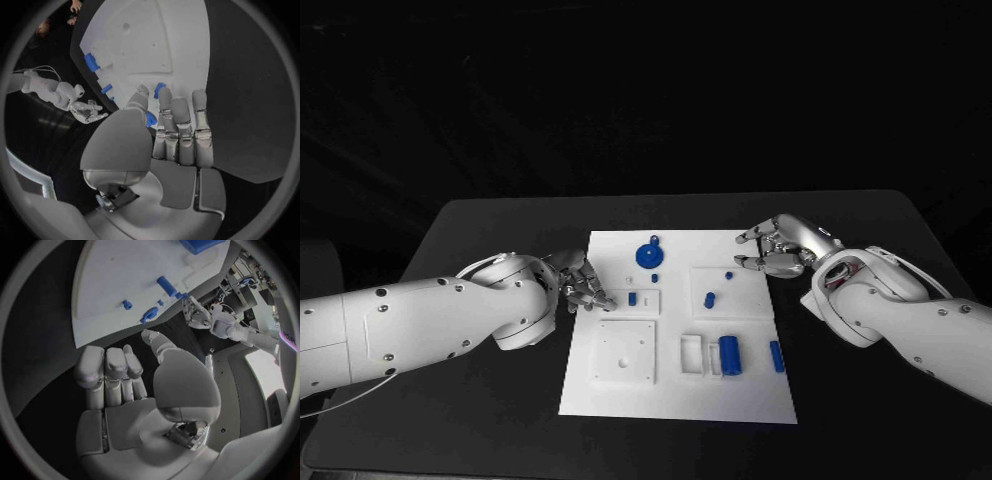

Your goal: Assemble the parts on the task board

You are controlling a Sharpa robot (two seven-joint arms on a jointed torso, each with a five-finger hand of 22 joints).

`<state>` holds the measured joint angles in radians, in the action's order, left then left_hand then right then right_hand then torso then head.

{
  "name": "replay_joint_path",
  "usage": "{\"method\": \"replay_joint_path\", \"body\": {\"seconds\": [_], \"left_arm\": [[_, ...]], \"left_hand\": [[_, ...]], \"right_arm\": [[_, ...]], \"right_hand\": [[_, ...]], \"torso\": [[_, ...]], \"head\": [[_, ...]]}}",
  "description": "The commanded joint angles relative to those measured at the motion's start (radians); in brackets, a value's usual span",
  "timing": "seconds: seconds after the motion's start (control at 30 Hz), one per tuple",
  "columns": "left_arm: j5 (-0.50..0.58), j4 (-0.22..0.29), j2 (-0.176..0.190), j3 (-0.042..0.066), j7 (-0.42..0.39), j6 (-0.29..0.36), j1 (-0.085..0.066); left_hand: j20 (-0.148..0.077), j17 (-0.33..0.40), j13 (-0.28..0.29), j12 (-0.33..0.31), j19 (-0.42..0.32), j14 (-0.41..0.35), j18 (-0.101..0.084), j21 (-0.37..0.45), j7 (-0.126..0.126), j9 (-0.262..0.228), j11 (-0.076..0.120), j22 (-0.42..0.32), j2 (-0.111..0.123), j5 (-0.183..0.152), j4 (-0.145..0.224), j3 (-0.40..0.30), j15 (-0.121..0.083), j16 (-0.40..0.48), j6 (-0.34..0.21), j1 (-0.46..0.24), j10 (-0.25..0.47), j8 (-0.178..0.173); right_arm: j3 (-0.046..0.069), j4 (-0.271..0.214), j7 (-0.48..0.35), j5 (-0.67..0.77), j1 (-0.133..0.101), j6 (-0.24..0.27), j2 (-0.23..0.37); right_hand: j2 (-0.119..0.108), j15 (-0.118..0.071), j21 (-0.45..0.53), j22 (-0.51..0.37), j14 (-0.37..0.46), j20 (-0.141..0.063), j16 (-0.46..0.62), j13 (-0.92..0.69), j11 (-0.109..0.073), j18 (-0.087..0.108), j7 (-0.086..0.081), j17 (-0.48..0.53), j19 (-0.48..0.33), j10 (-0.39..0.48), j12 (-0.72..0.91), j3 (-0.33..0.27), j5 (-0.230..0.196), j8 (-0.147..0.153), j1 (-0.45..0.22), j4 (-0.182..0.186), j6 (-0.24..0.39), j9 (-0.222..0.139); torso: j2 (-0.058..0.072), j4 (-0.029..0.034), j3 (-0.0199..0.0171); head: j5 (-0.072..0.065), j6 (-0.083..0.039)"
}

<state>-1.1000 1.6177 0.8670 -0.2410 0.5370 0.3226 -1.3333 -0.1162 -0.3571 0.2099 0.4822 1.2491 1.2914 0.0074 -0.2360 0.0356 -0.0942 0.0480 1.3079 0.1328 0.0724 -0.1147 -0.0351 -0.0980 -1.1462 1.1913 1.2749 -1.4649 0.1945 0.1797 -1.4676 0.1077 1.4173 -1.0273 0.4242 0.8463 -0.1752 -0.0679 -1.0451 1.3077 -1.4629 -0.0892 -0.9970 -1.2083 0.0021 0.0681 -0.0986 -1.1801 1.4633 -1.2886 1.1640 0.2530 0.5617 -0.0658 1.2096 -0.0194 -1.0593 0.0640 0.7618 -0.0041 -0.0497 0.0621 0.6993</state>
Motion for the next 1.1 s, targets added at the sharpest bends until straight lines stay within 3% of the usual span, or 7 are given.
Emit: {"method": "replay_joint_path", "body": {"seconds": [0.03,0.57,1.1], "left_arm": [[-0.022,-0.007,-0.006,0.000,0.014,-0.025,-0.001],[-0.024,-0.032,-0.031,-0.001,0.018,-0.102,0.000],[-0.019,-0.036,-0.037,-0.001,0.009,-0.109,0.003]], "left_hand": [[-0.001,0.001,0.001,-0.004,0.005,-0.002,-0.007,0.005,-0.001,0.002,-0.001,0.017,0.004,-0.003,-0.007,-0.001,-0.003,-0.006,-0.003,0.004,-0.012,0.005],[-0.001,0.000,0.007,0.002,0.003,-0.007,-0.007,0.009,-0.008,0.007,0.001,0.019,-0.025,0.012,0.028,-0.006,-0.004,-0.013,0.019,0.048,-0.006,0.002],[-0.002,0.002,0.009,0.005,0.002,-0.009,-0.007,0.005,-0.006,0.018,0.001,0.020,-0.064,0.022,0.054,-0.015,-0.005,-0.017,0.041,0.105,-0.002,-0.054]], "right_arm": [[0.000,-0.002,-0.008,0.005,0.001,-0.011,0.000],[0.000,-0.002,-0.009,0.005,0.001,-0.013,0.000],[0.000,-0.002,-0.009,0.005,0.001,-0.013,-0.002]], "right_hand": [[-0.001,-0.004,0.004,0.135,0.000,-0.002,0.006,0.000,-0.006,0.011,-0.003,0.001,0.046,0.003,-0.005,0.004,0.004,0.004,-0.008,-0.001,-0.006,-0.002],[-0.001,-0.004,0.004,0.135,0.000,-0.002,0.006,0.000,-0.006,0.011,-0.003,0.001,0.046,0.003,-0.005,0.004,0.004,0.004,-0.008,-0.001,-0.006,-0.002],[0.001,-0.004,0.002,0.136,0.000,-0.002,0.006,0.000,-0.006,0.011,-0.002,0.001,0.046,0.002,-0.004,0.005,0.005,0.004,-0.008,-0.002,-0.008,-0.001]], "torso": [[0.000,0.0004,-0.0006],[0.001,0.0007,0.0002],[0.000,0.0010,0.0006]], "head": [[-0.002,0.002],[-0.005,0.006],[-0.006,0.009]]}}
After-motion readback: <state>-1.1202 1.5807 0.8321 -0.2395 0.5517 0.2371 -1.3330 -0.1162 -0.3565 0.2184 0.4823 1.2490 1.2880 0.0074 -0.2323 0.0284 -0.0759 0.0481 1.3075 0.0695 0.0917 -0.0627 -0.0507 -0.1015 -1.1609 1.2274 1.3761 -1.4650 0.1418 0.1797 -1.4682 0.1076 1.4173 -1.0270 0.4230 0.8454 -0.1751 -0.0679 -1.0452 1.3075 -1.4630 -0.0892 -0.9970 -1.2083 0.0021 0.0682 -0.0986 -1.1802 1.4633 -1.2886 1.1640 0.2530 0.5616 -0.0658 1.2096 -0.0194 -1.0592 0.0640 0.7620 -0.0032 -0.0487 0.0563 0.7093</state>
